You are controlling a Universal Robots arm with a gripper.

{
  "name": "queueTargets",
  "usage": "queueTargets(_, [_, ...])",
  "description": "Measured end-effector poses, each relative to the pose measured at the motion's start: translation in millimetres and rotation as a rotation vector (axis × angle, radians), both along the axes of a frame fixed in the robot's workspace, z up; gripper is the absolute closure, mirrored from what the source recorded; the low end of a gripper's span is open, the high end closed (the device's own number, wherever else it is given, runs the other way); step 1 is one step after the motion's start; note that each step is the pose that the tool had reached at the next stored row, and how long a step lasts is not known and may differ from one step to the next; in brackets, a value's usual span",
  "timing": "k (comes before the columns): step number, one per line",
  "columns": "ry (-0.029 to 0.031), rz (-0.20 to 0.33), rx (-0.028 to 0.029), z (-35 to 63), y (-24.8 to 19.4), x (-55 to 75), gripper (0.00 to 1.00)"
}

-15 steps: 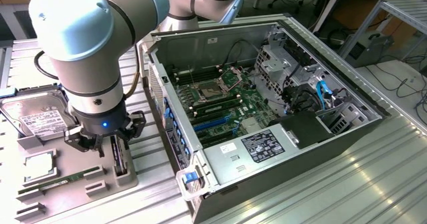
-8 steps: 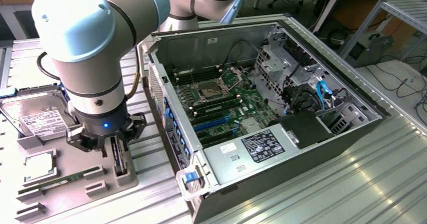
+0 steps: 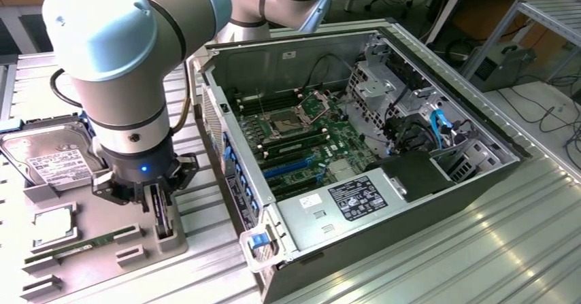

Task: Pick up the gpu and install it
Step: 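Pick up the gpu and move the gpu toward the slot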

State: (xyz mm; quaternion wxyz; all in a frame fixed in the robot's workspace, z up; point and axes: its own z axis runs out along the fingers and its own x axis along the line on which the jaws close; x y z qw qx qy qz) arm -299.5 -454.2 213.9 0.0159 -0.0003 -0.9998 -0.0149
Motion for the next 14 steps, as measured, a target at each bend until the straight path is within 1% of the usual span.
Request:
queueTargets(1, [0.0001,0.000,-0.0044,1.5,0.3,0.3,0.61])
queueTargets(2, [0.0002,0.000,-0.0063,2.4,0.6,0.5,0.61])
queueTargets(4, [-0.0001,-0.001,-0.0077,2.5,2.0,0.7,0.61])
queueTargets(5, [0.0002,0.000,-0.0096,2.6,3.8,1.0,0.61])
queueTargets(7, [0.0001,0.000,-0.0101,2.5,4.9,1.2,0.61])
queueTargets(10, [0.0002,0.000,-0.0104,2.6,5.0,1.3,0.61])
queueTargets(11, [0.0009,0.000,-0.0103,3.5,5.0,3.9,0.69])
queueTargets(12, [0.0010,-0.001,-0.0102,5.3,5.0,4.0,0.69])
queueTargets(13, [0.0036,0.000,-0.0104,5.4,5.0,5.4,0.72])
queueTargets(14, [0.0046,0.000,-0.0104,5.4,5.0,6.0,0.72])
